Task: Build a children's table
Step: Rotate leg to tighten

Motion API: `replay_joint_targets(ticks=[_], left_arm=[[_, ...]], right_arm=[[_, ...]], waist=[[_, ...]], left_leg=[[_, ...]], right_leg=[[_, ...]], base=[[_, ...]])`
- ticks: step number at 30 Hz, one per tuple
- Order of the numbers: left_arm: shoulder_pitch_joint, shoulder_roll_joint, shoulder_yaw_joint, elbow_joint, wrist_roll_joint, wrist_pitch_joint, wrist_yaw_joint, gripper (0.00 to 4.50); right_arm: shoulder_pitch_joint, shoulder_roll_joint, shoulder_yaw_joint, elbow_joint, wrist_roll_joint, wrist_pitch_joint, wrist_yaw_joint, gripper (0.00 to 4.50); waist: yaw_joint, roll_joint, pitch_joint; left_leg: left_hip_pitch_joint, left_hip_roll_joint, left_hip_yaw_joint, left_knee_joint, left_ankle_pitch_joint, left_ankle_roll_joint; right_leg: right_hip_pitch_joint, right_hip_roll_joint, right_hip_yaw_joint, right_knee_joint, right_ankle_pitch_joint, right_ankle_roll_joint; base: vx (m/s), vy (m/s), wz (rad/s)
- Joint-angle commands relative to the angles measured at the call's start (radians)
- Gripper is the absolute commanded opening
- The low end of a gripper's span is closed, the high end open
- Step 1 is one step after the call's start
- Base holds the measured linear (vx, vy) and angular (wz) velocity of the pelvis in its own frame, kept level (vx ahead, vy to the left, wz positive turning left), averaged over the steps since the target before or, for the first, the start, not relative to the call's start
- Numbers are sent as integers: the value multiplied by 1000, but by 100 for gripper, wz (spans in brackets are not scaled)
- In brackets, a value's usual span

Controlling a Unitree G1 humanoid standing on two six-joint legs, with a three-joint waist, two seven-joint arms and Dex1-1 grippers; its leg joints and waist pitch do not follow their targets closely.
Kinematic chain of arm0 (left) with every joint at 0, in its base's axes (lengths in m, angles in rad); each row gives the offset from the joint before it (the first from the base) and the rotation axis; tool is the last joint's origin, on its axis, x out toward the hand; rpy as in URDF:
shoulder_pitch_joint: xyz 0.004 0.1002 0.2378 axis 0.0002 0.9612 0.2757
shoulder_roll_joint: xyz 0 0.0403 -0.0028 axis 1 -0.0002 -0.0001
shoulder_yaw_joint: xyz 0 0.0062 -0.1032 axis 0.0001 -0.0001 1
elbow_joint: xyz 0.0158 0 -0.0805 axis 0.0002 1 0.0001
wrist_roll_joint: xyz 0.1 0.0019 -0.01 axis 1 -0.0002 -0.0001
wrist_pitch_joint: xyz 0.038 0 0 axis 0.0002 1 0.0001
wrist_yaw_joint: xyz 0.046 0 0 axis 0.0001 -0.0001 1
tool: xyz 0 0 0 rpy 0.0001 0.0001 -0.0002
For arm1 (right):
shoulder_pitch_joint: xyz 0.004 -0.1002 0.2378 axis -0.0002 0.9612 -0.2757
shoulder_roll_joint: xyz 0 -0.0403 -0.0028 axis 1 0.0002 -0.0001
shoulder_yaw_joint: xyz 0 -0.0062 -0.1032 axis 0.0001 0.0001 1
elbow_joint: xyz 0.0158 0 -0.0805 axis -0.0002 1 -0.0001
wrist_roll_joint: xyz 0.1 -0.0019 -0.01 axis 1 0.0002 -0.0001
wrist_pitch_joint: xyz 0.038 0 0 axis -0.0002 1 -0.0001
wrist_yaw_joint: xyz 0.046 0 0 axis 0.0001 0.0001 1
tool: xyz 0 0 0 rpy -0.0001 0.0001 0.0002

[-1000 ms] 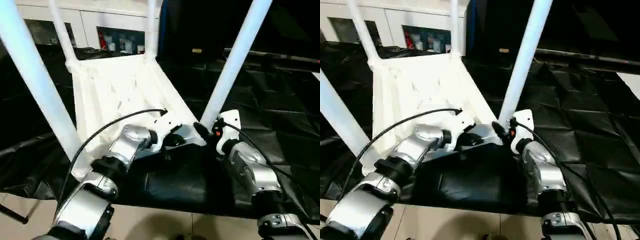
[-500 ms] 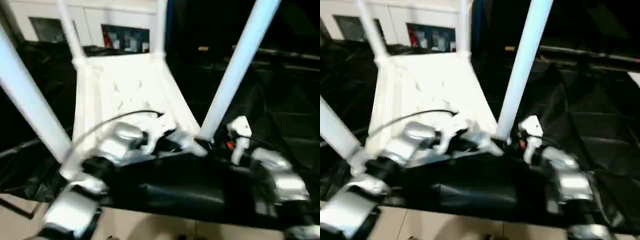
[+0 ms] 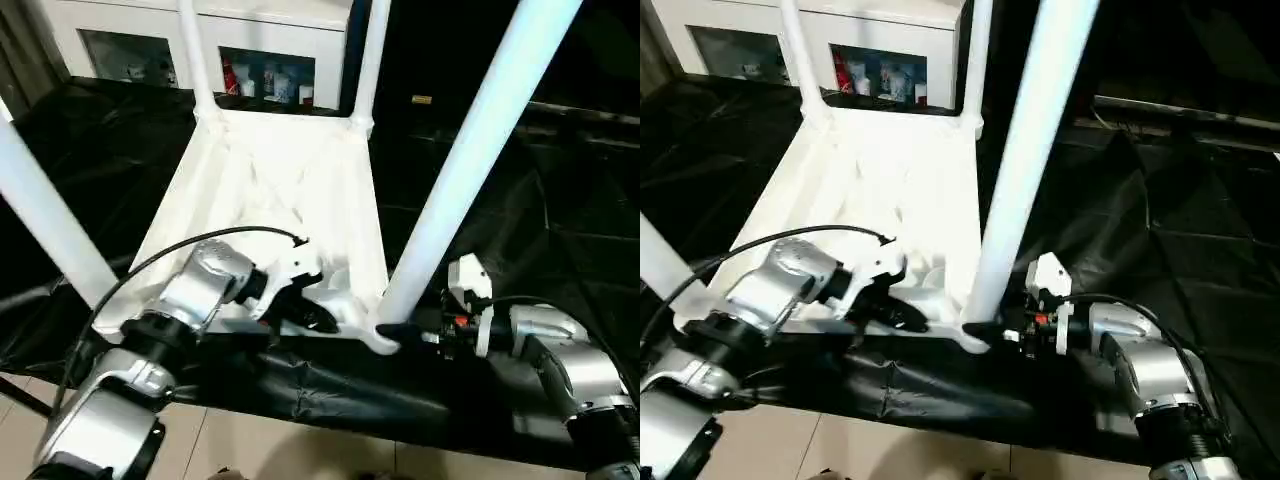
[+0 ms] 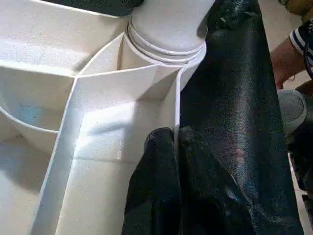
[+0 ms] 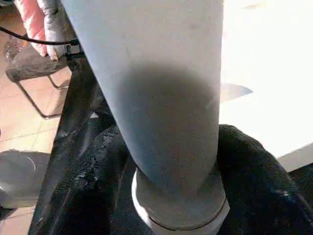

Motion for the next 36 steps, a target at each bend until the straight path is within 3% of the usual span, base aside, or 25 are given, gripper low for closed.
replay_joint_targets(ticks=[1,6,9,10,12,13,15,17,18,20,22,25,27,29,31,36], left_arm=[[18,-3,-30,-12,7,17,-24,0],[20,-28,-11,-1,6,10,61,0],[5,-67,19,39,15,-10,163,0],[-2,-90,34,60,19,-15,221,0],[-14,-135,55,90,30,-15,324,0],[-17,-148,59,97,34,-15,350,0],[-30,-184,72,126,46,-20,439,0],[-36,-199,77,136,48,-18,468,0],[-47,-246,81,157,55,-20,546,0],[-54,-281,79,173,62,-25,591,0],[-59,-314,71,187,72,-34,619,0],[-66,-337,49,205,84,-56,613,0],[-68,-337,47,209,86,-59,611,0],[-71,-320,39,216,97,-64,595,0],[-72,-298,31,220,102,-70,559,0],[-69,-261,22,208,96,-79,468,0]], right_arm=[[2,2,12,-26,13,15,23,255],[23,16,19,-24,6,21,-3,219],[27,43,15,0,-22,12,-78,211],[21,69,7,30,-50,6,-157,211],[-5,137,-29,114,-100,-12,-355,205],[-13,158,-43,137,-109,-13,-413,205],[-29,203,-70,174,-119,-10,-527,202],[-33,220,-78,181,-123,-10,-568,201],[-52,270,-102,216,-135,3,-700,200],[-64,307,-114,233,-154,1,-785,199],[-76,339,-103,237,-181,2,-827,199],[-94,357,-66,254,-218,-71,-811,199],[-93,355,-60,254,-219,-84,-802,266],[-90,347,-63,241,-194,-89,-758,265],[-84,317,-46,222,-205,-115,-711,300],[-65,249,-38,165,-174,-133,-553,300]], waist=[[1,-5,-58],[2,-4,-58],[3,-4,-52],[5,-5,-46],[-6,-6,-43],[-10,-9,-43],[-28,-12,-41],[-34,-9,-41],[-42,-8,-41],[-47,-5,-41],[-54,4,-41],[-68,11,-40],[-70,9,-40],[-68,10,-41],[-66,8,-42],[-56,3,-46]], left_leg=[[-1,-5,17,-60,-210,78],[0,-6,18,-58,-197,87],[2,-6,20,-60,-242,77],[7,-7,21,-63,-290,58],[10,-13,10,-68,-374,12],[10,-14,8,-68,-382,6],[-4,-20,-3,-72,-401,0],[4,-21,-3,-68,-419,4],[8,-22,-3,-65,-432,10],[9,-23,-5,-66,-445,7],[4,-20,-12,-75,-466,14],[9,-16,-21,-80,-534,18],[17,-17,-19,-78,-547,26],[12,-16,-18,-80,-530,34],[7,-13,-15,-83,-502,37],[-1,-13,-5,-80,-427,57]], right_leg=[[57,-21,17,-49,-161,-251],[57,-20,16,-46,-136,-261],[50,-21,17,-57,-214,-243],[45,-21,16,-68,-302,-221],[39,-24,7,-85,-508,-143],[40,-24,5,-90,-539,-124],[46,-23,-5,-102,-625,-65],[36,-24,-7,-110,-648,-54],[29,-22,-11,-118,-652,-56],[28,-20,-17,-122,-657,-53],[37,-20,-26,-125,-608,-62],[42,-22,-42,-134,-580,-72],[37,-23,-41,-138,-567,-86],[42,-24,-36,-132,-540,-102],[43,-26,-26,-122,-484,-130],[49,-28,-13,-107,-407,-166]], base=[[0,0,0],[0,0,0],[0,0,0],[0,0,0],[-57,0,-1],[-75,2,-8],[-66,11,-14],[-28,6,-6],[0,0,0],[0,0,0],[0,0,0],[0,0,0],[0,0,0],[0,0,0],[0,0,0],[0,0,0]])
